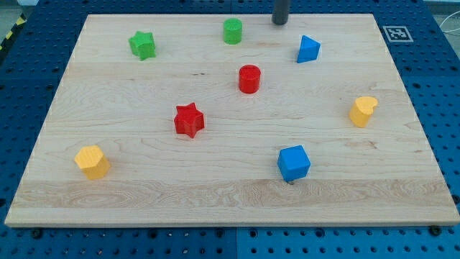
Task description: Move blue triangle towards top right
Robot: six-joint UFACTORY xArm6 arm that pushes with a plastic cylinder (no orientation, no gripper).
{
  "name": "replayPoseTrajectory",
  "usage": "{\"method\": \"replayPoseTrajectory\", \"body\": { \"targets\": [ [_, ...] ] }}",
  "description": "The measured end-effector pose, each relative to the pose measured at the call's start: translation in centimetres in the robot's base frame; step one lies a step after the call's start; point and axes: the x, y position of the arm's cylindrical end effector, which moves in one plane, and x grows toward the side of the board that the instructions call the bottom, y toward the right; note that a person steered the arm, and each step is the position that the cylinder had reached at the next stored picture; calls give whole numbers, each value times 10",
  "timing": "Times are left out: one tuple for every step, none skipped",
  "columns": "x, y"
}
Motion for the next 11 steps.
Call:
{"method": "replayPoseTrajectory", "body": {
  "targets": [
    [46,-16],
    [79,-16],
    [85,-14],
    [85,-7],
    [85,6],
    [85,14],
    [94,21],
    [111,24],
    [115,33],
    [115,35],
    [109,35]
  ]
}}
